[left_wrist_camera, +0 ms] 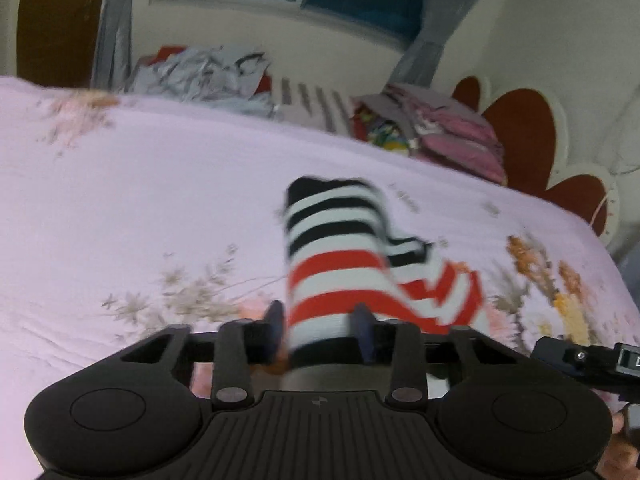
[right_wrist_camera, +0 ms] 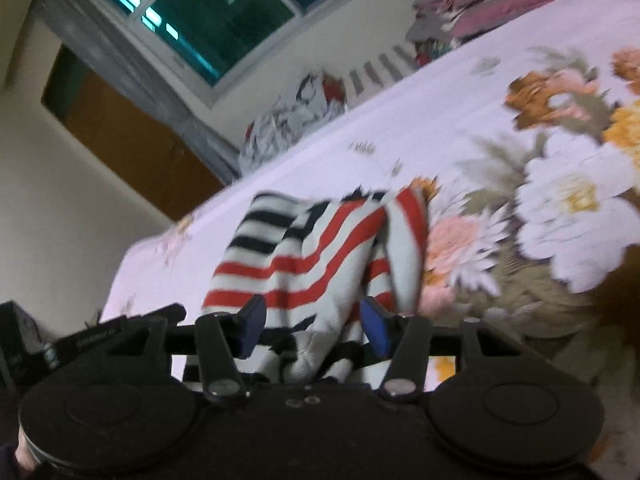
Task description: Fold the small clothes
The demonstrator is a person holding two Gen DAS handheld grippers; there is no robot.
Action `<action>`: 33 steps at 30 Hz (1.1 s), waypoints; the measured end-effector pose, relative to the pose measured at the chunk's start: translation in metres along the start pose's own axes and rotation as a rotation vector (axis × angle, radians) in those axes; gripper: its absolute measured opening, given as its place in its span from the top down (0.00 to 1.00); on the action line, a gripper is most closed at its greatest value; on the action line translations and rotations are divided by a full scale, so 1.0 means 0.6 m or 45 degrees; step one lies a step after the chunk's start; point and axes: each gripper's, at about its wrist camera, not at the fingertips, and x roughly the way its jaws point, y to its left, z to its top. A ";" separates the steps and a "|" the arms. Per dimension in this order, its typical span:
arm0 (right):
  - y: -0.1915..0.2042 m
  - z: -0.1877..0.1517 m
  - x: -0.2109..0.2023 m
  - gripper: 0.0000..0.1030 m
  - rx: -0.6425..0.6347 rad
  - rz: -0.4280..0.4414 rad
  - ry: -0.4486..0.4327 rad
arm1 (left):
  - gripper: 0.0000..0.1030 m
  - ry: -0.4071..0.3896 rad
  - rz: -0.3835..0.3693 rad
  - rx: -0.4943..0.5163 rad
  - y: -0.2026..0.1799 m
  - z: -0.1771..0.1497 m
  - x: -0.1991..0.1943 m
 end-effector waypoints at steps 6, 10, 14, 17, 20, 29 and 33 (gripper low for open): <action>0.009 0.013 0.077 0.54 -0.029 -0.132 0.116 | 0.68 0.057 -0.057 0.025 0.006 -0.035 0.063; 0.017 0.013 0.112 0.71 -0.090 -0.200 0.132 | 0.70 0.057 -0.074 0.094 -0.003 -0.035 0.078; 0.049 0.001 0.099 0.83 -0.301 -0.229 0.027 | 0.81 0.026 -0.113 0.146 -0.009 -0.030 0.075; 0.075 -0.011 0.062 0.84 -0.477 -0.225 -0.090 | 0.82 -0.009 -0.140 0.232 -0.030 -0.028 0.071; 0.062 -0.019 0.041 0.84 -0.511 -0.203 -0.153 | 0.82 0.001 -0.144 0.318 -0.056 -0.024 0.081; -0.036 0.009 0.050 0.74 -0.122 -0.175 -0.113 | 0.82 0.089 -0.038 0.583 -0.115 -0.027 0.102; -0.031 0.020 0.044 0.76 -0.103 -0.171 -0.066 | 0.82 0.071 -0.052 0.569 -0.106 -0.031 0.095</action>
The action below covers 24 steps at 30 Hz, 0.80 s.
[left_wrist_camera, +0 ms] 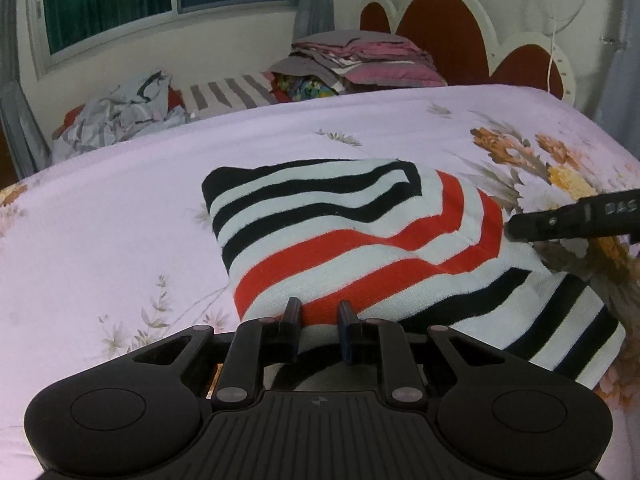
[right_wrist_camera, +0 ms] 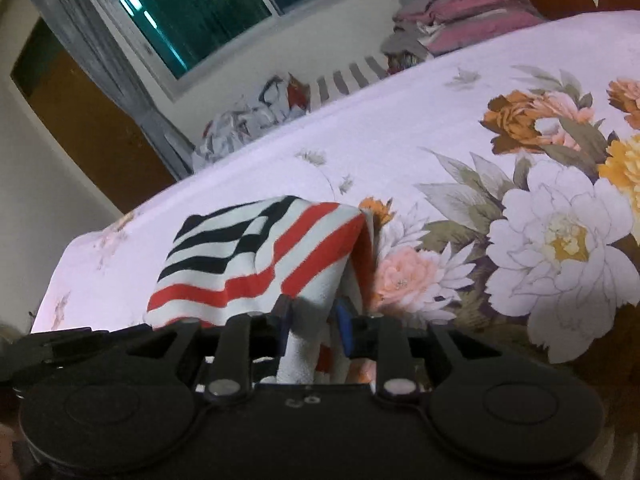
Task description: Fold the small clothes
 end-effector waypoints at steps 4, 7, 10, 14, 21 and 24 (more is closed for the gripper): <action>0.021 -0.024 -0.034 0.74 -0.068 -0.011 0.028 | 0.82 -0.015 0.016 -0.011 -0.006 -0.006 0.002; 0.036 -0.042 -0.051 0.74 -0.108 -0.028 0.072 | 0.82 -0.025 0.014 -0.049 -0.002 0.002 -0.015; 0.046 -0.050 -0.070 0.74 -0.133 -0.015 0.068 | 0.82 -0.067 -0.030 -0.131 0.010 -0.011 -0.053; 0.040 -0.061 -0.067 0.83 -0.111 -0.004 0.100 | 0.81 -0.063 -0.024 -0.090 0.002 -0.051 -0.075; 0.008 -0.105 -0.046 0.91 -0.047 -0.012 0.101 | 0.81 -0.046 0.078 0.053 -0.016 -0.073 -0.067; 0.012 -0.107 -0.046 0.91 -0.083 -0.020 0.113 | 0.80 -0.050 0.066 0.026 -0.012 -0.072 -0.071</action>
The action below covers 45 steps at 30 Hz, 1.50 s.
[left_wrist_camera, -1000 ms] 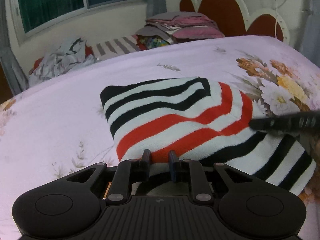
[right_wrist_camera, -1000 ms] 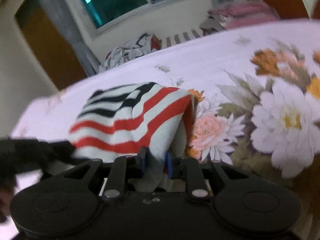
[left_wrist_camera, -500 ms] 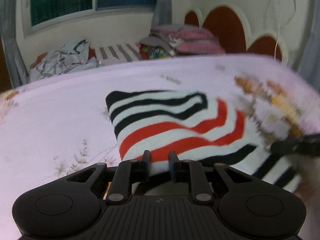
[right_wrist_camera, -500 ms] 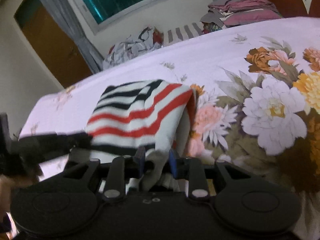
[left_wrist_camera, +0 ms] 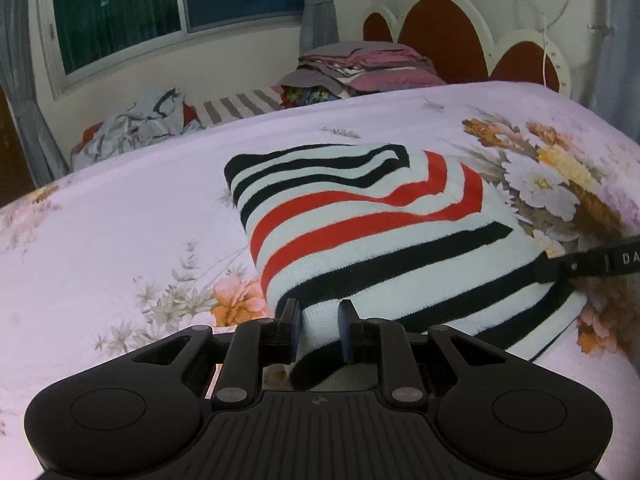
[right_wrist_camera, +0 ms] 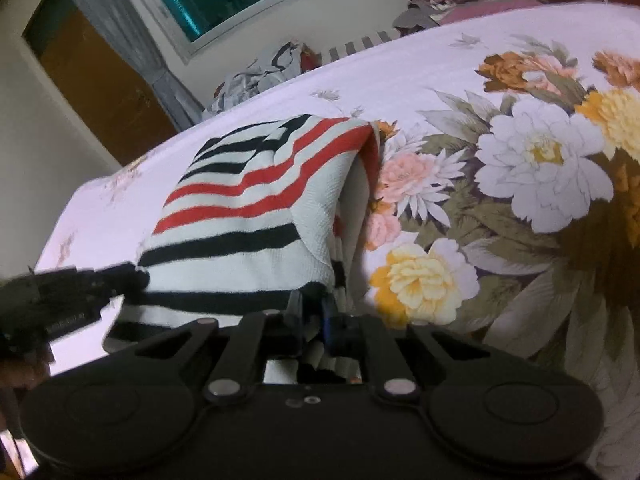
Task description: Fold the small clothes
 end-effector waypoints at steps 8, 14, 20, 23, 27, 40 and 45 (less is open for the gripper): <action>0.052 0.003 -0.074 0.92 -0.147 0.049 -0.072 | 0.80 0.041 0.021 -0.126 0.009 -0.024 -0.067; 0.046 -0.030 -0.018 0.97 -0.194 -0.079 0.086 | 0.80 0.094 0.064 -0.161 0.005 -0.060 -0.045; 0.045 -0.030 -0.009 0.97 -0.238 -0.085 0.097 | 0.80 0.101 0.078 -0.160 0.001 -0.065 -0.035; 0.037 -0.027 -0.010 0.98 -0.183 -0.062 0.105 | 0.80 0.096 0.088 -0.172 0.000 -0.067 -0.037; 0.036 -0.016 -0.024 0.96 -0.152 -0.030 0.096 | 0.80 0.100 0.100 -0.177 -0.002 -0.062 -0.040; 0.042 0.081 -0.015 0.88 -0.214 0.036 -0.056 | 0.21 0.003 0.141 -0.175 -0.006 0.013 -0.039; 0.036 0.114 0.029 0.70 -0.194 -0.009 -0.012 | 0.18 0.003 0.123 -0.179 0.001 0.061 0.003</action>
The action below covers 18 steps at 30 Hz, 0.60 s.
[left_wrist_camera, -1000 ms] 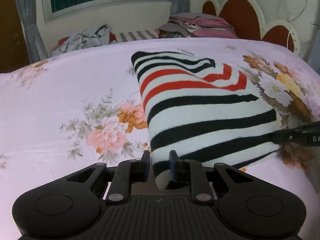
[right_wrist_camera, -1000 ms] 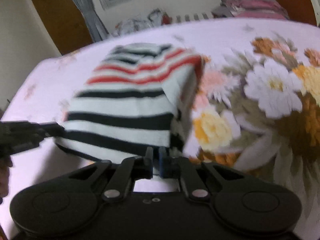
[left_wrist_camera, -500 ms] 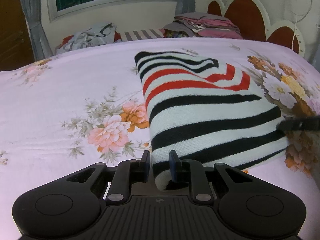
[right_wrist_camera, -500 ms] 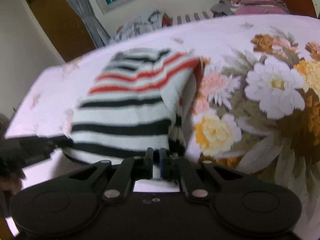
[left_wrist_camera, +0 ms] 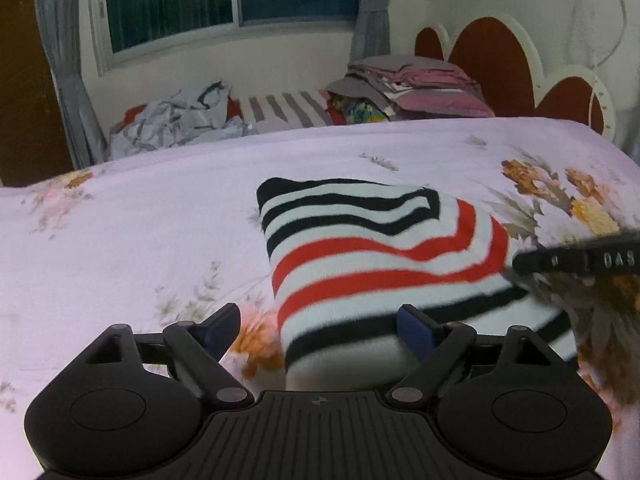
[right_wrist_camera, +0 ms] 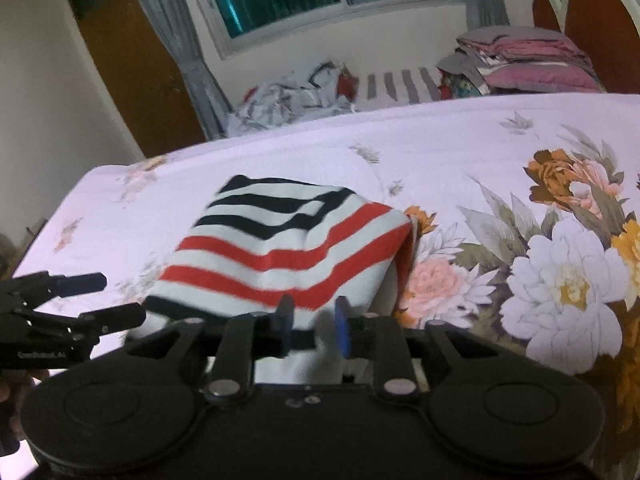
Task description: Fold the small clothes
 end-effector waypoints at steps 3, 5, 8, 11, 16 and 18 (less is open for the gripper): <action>-0.031 -0.004 -0.002 0.43 0.095 0.026 0.005 | 0.18 0.079 -0.062 -0.080 0.024 0.007 0.026; -0.063 -0.013 -0.001 0.39 0.193 0.082 0.035 | 0.18 0.121 -0.111 -0.133 0.040 0.004 0.041; -0.102 -0.028 0.016 0.39 0.334 0.183 0.099 | 0.18 0.173 -0.189 -0.232 0.060 -0.006 0.064; -0.130 -0.043 0.042 0.39 0.466 0.264 0.166 | 0.18 0.215 -0.252 -0.298 0.067 -0.014 0.084; -0.153 -0.054 0.059 0.35 0.618 0.425 0.194 | 0.18 0.272 -0.309 -0.349 0.067 -0.024 0.115; -0.155 -0.052 0.069 0.35 0.651 0.458 0.203 | 0.18 0.288 -0.345 -0.388 0.067 -0.029 0.128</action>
